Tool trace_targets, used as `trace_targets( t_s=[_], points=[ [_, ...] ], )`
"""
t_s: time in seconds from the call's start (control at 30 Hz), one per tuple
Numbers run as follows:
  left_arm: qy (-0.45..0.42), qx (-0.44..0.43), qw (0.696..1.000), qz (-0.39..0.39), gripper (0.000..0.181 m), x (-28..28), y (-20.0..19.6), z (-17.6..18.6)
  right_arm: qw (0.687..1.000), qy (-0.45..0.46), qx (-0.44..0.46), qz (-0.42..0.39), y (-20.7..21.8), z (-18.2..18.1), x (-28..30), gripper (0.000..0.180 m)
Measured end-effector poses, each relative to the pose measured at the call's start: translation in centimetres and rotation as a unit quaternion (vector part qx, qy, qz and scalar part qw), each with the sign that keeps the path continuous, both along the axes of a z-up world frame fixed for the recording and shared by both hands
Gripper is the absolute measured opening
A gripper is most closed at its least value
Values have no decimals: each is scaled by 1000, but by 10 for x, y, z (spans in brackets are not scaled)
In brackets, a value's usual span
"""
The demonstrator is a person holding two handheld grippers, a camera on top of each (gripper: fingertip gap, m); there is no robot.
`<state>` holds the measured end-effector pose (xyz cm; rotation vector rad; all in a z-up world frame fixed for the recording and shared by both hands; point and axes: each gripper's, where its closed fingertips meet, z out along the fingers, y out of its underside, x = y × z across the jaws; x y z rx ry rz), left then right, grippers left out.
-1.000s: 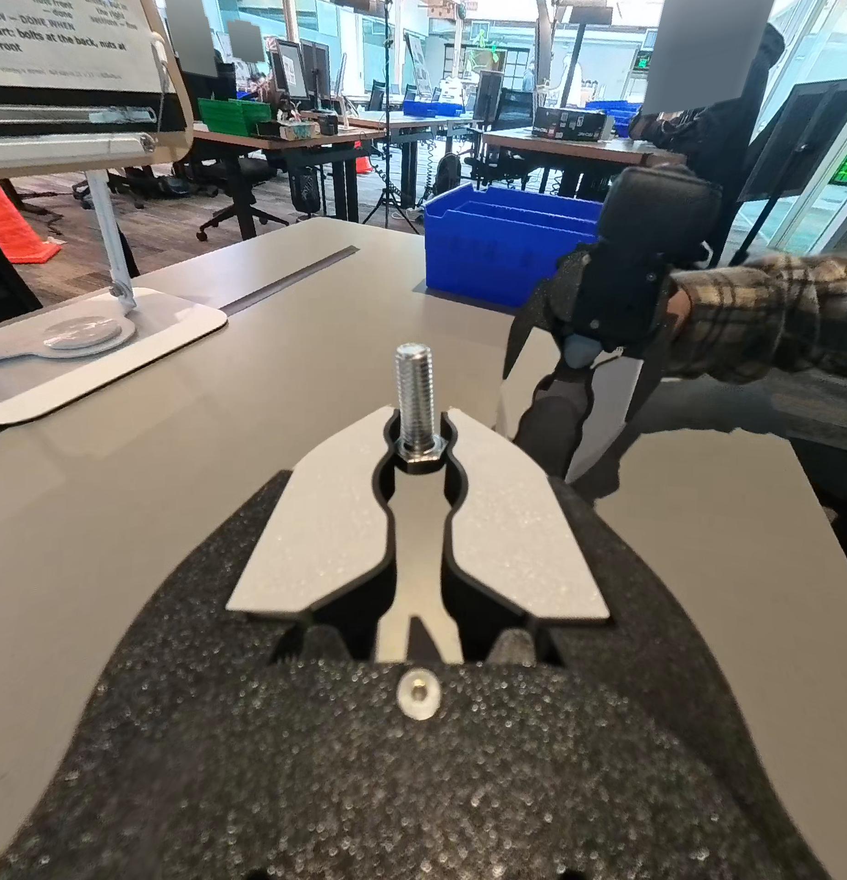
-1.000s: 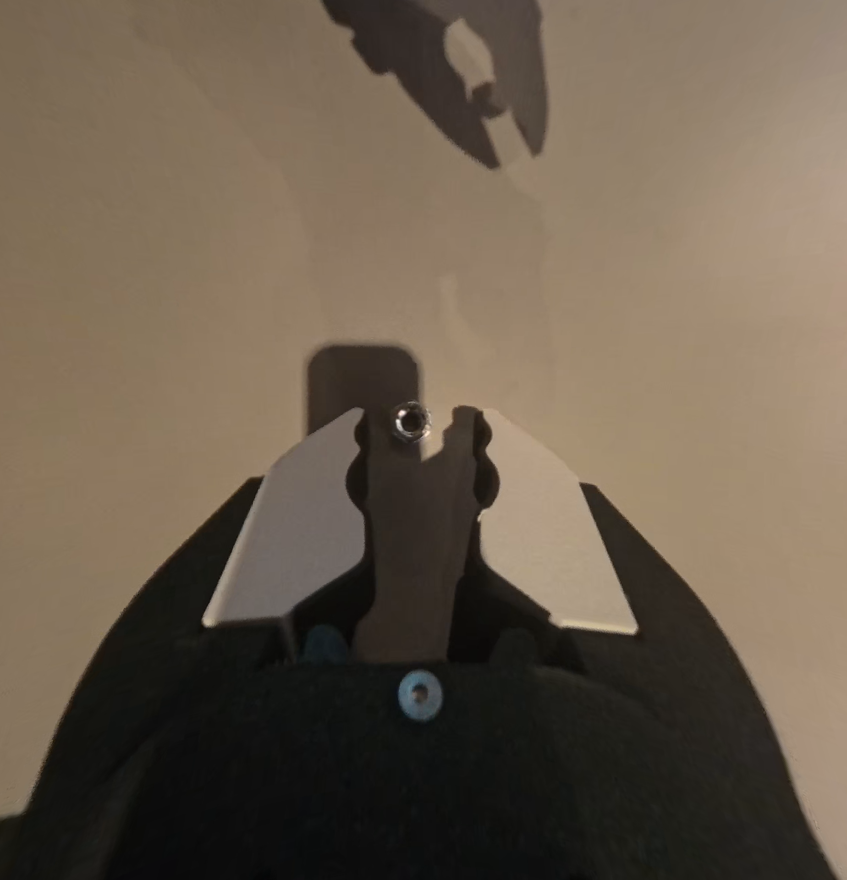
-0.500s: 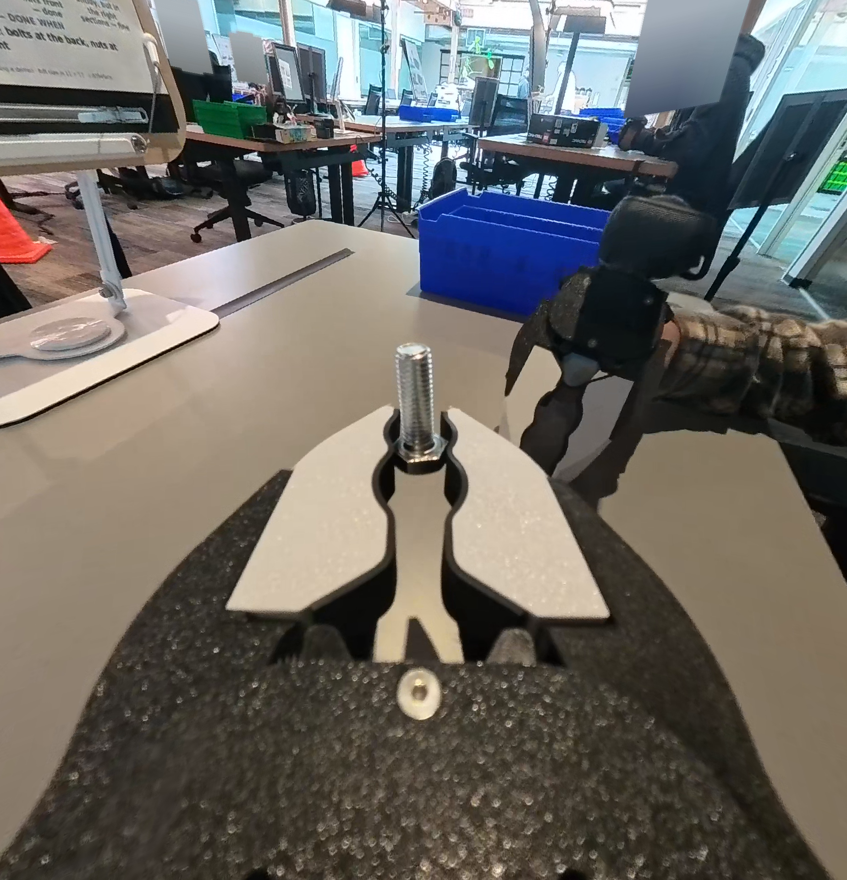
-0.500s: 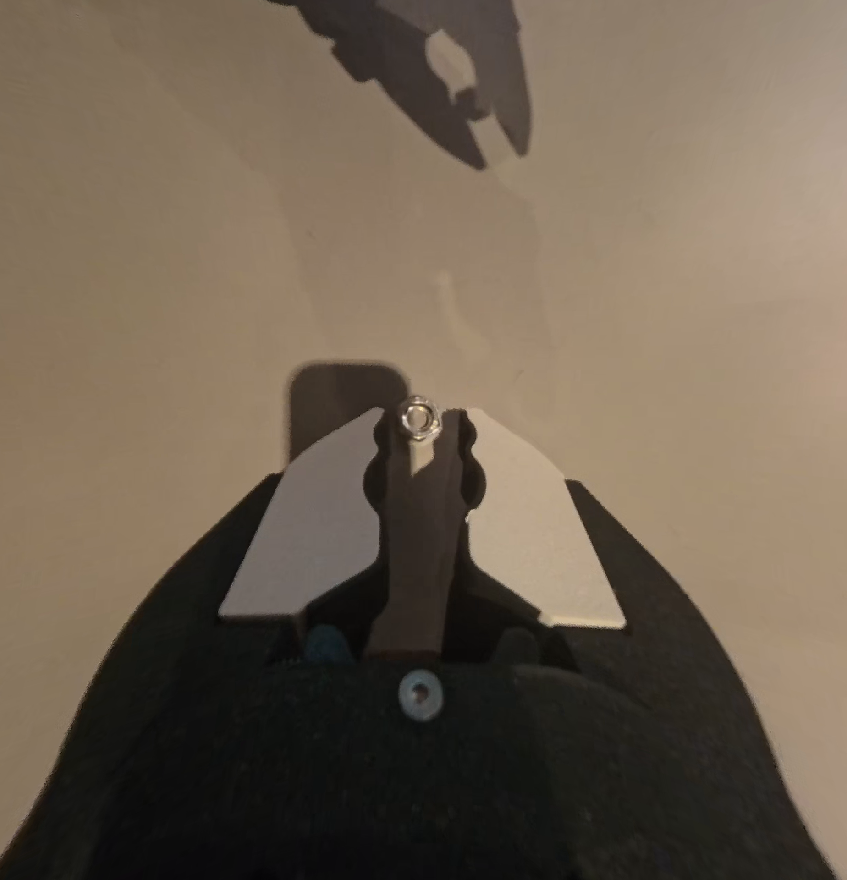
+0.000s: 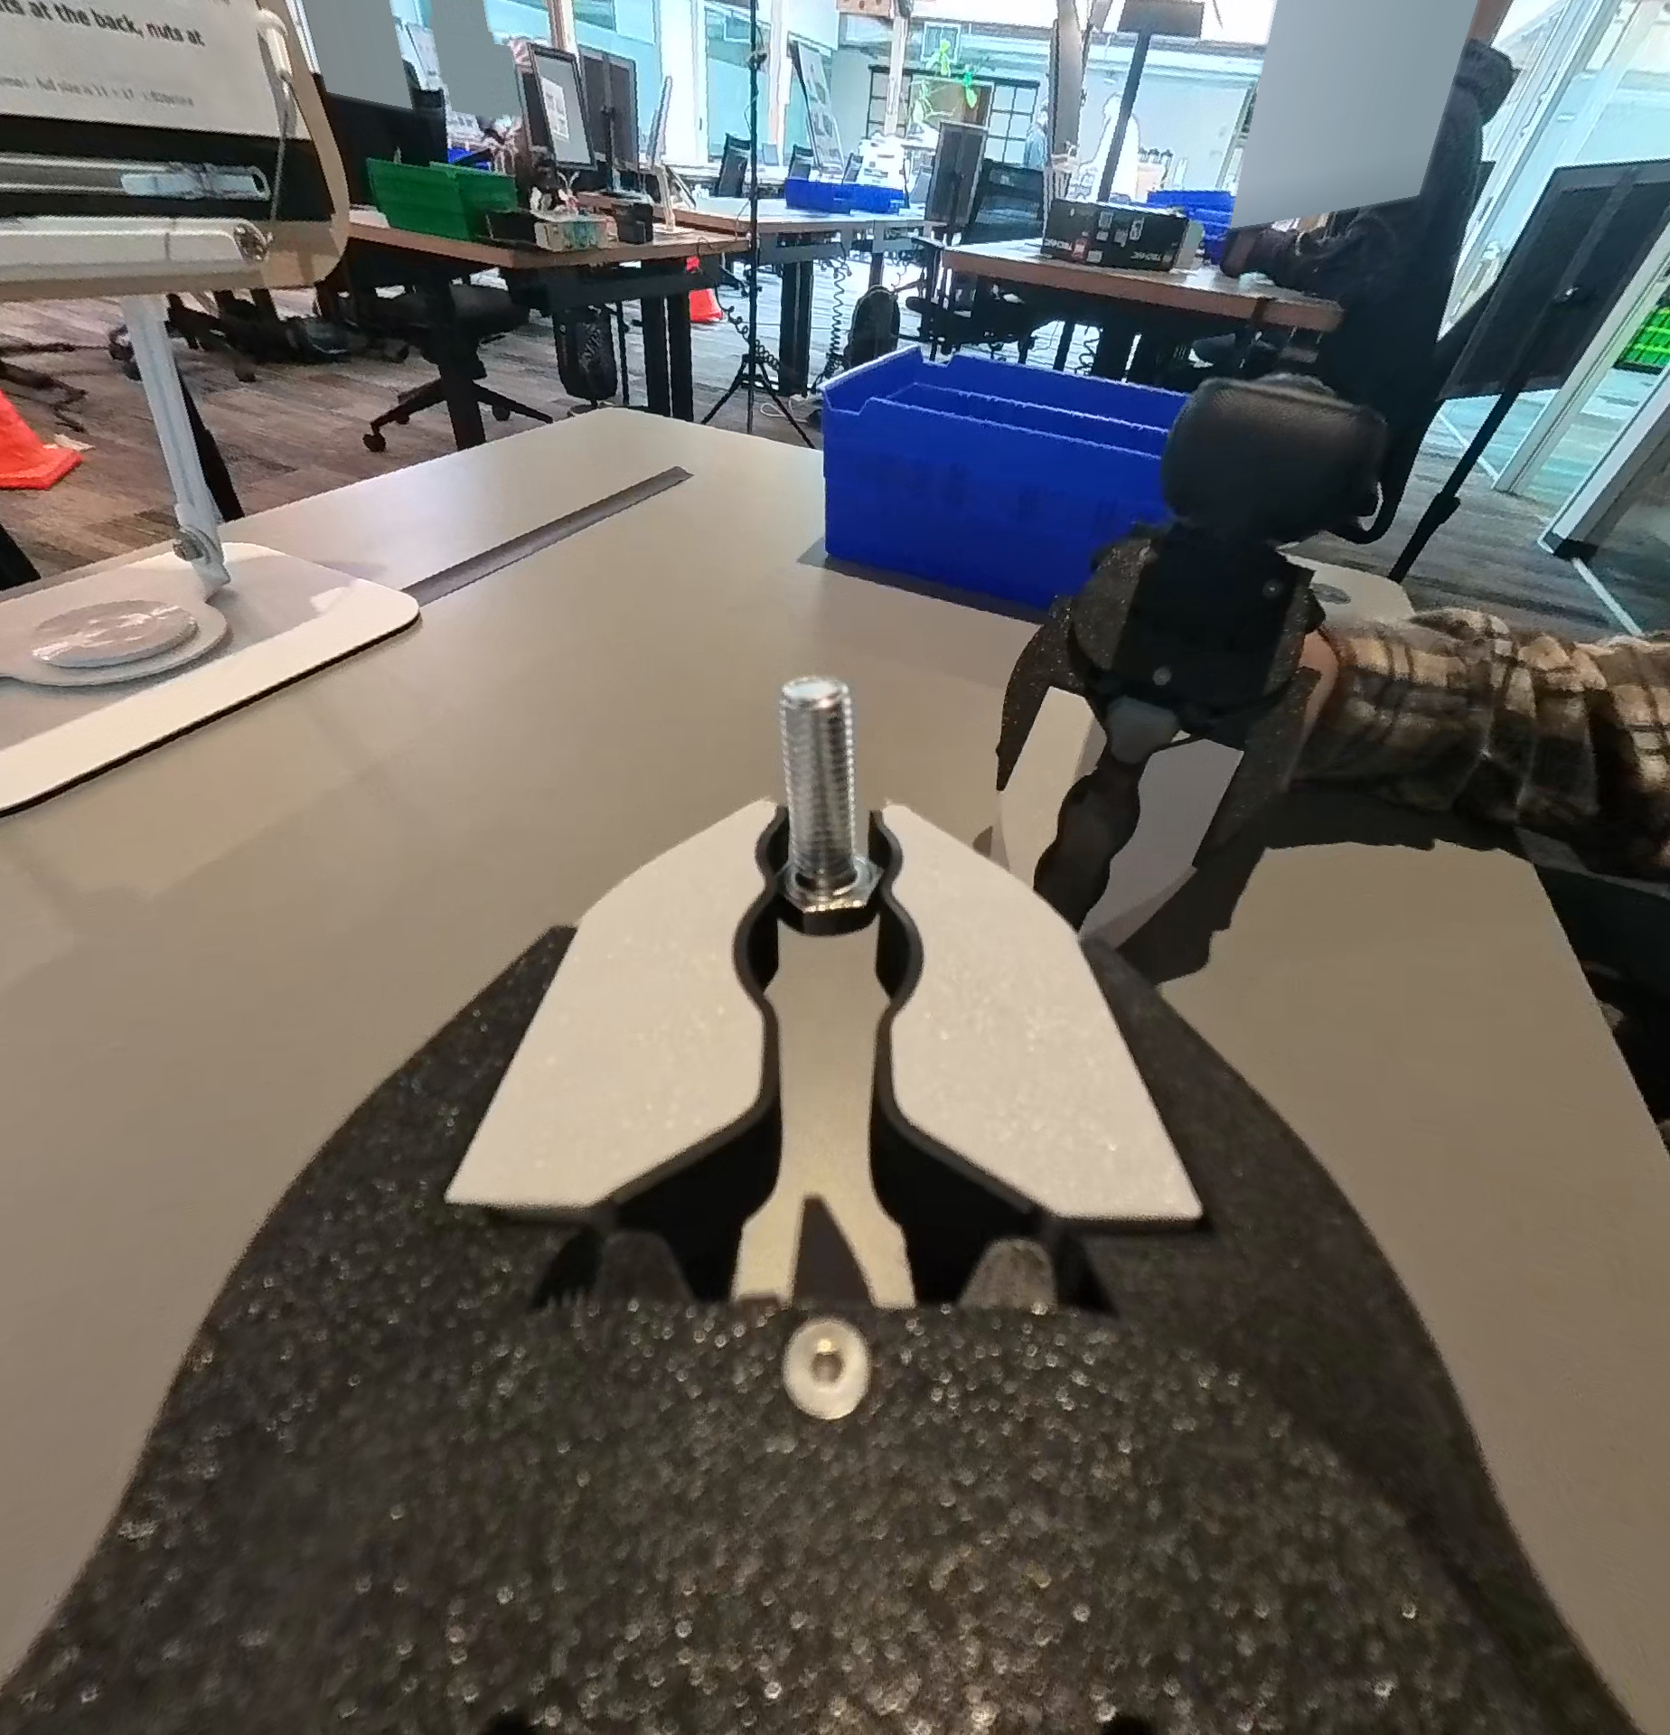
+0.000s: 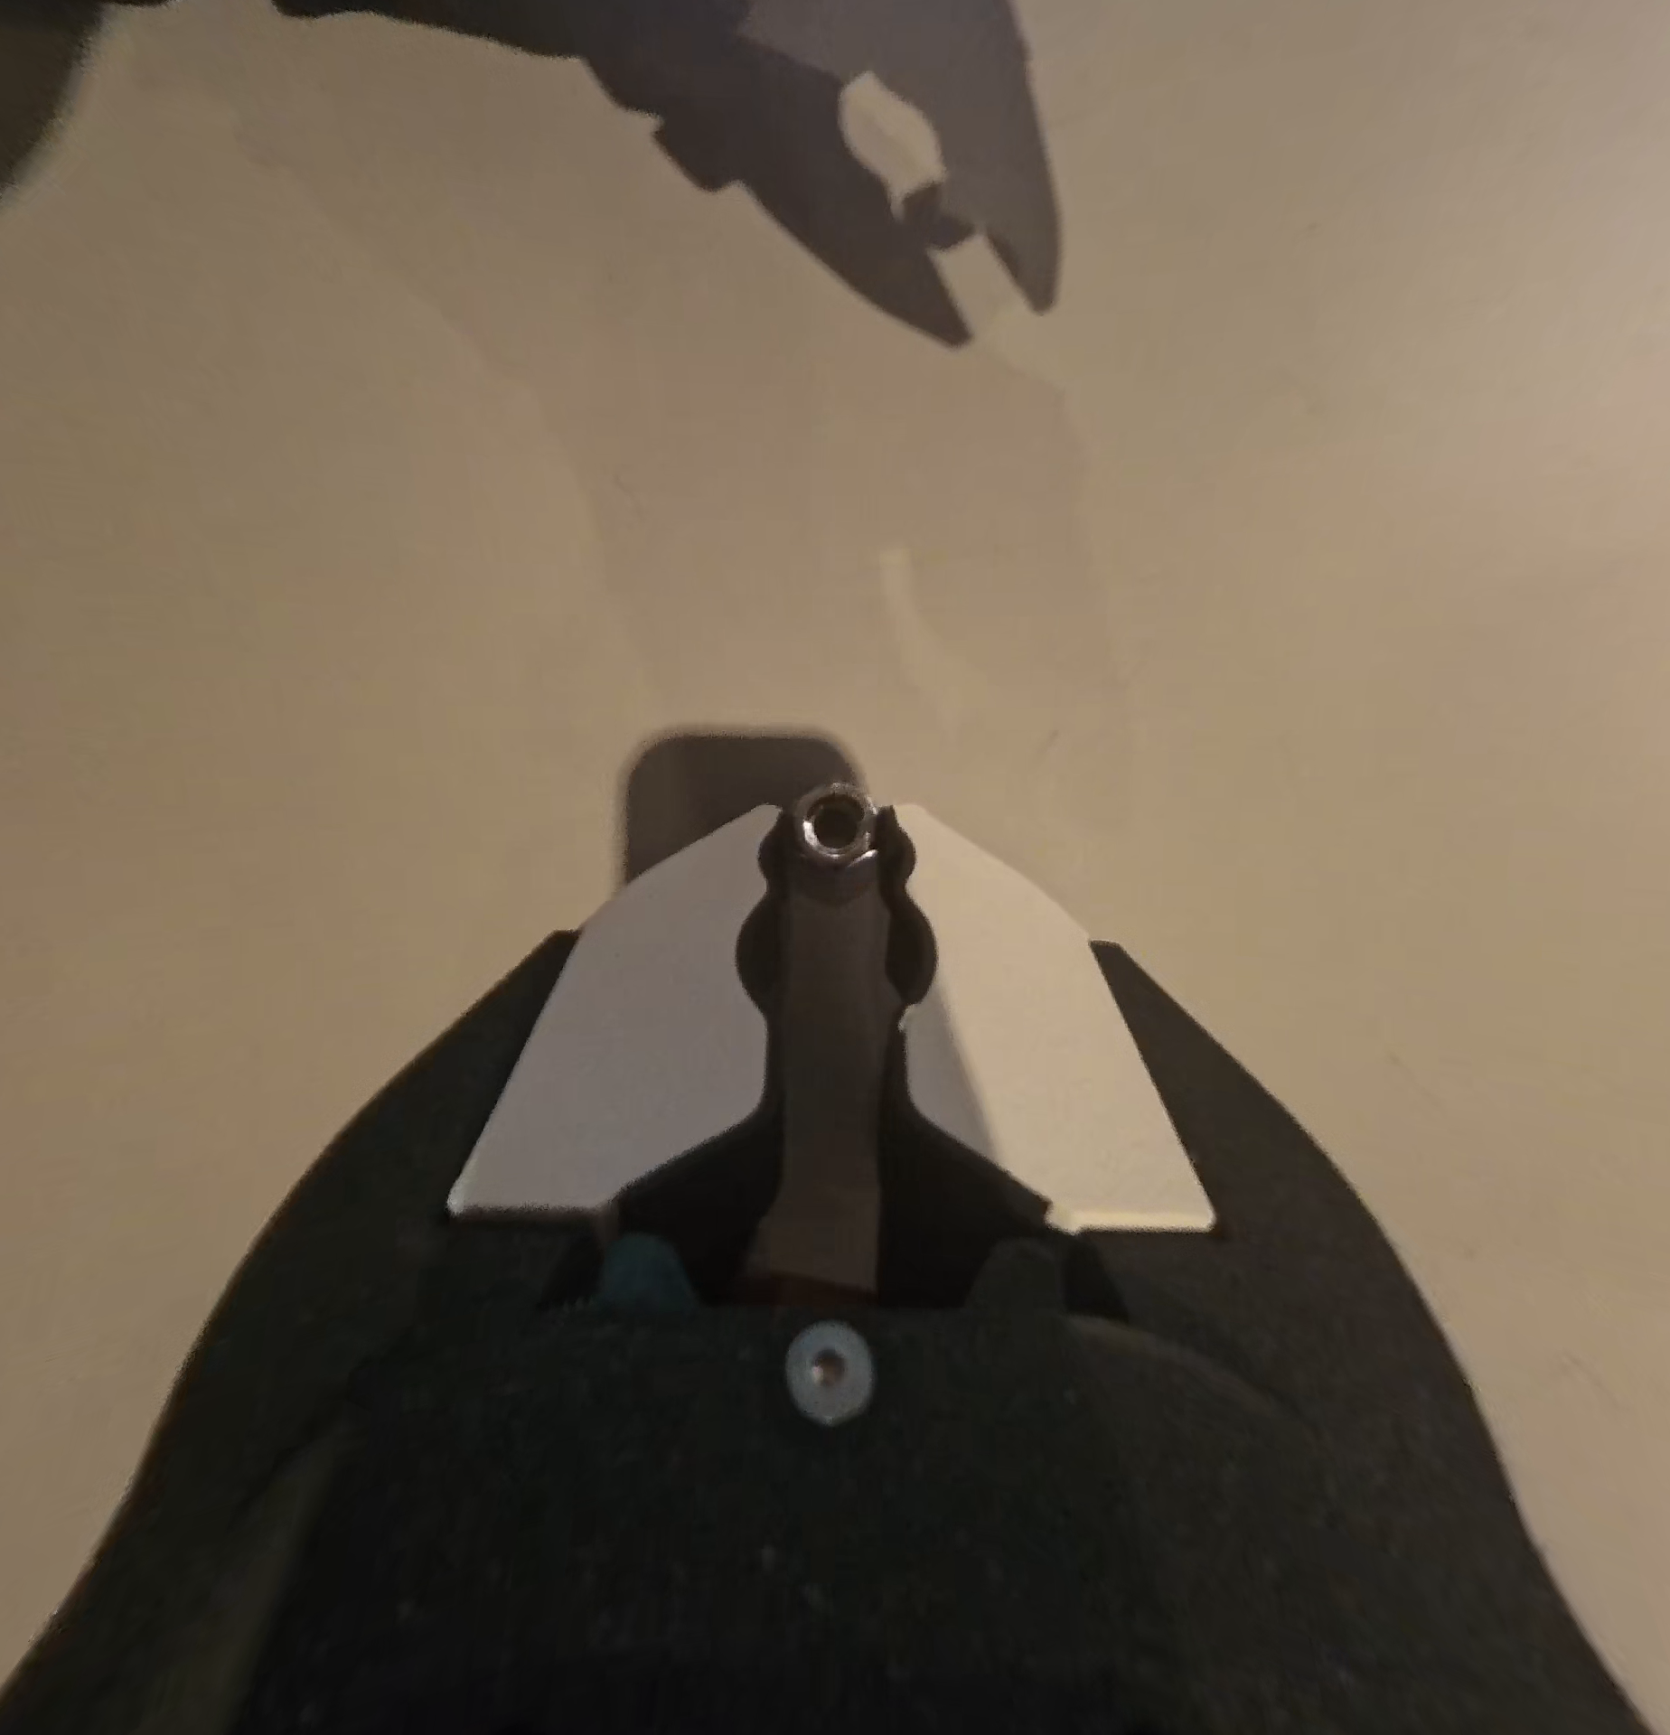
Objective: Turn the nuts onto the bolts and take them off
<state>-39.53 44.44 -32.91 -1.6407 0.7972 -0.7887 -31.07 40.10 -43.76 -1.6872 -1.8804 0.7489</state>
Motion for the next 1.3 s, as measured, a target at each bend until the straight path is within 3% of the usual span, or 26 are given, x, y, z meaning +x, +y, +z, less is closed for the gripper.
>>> trace_targets(
  t_s=[0.03,0.27,0.47,0.63,0.83,1.3],
  points=[
    [2,-2,1000,-1,15,0,0,-1,1000,1,-3,-2,0,0,0,17],
    [31,-2,999,-18,15,9,-5,-11,999,41,-4,-30,4,21,-8,16],
    [45,7,998,-48,15,19,-14,-15,984,168,-47,-27,14,115,-31,17],
    [74,28,995,-60,15,24,-20,-16,985,167,-7,44,12,162,-59,17],
    [93,44,993,-49,15,20,-18,-14,987,121,-21,107,9,152,-82,17],
    [124,68,990,-14,15,11,-10,-15,988,101,-12,117,16,139,-90,17]
  ],
)
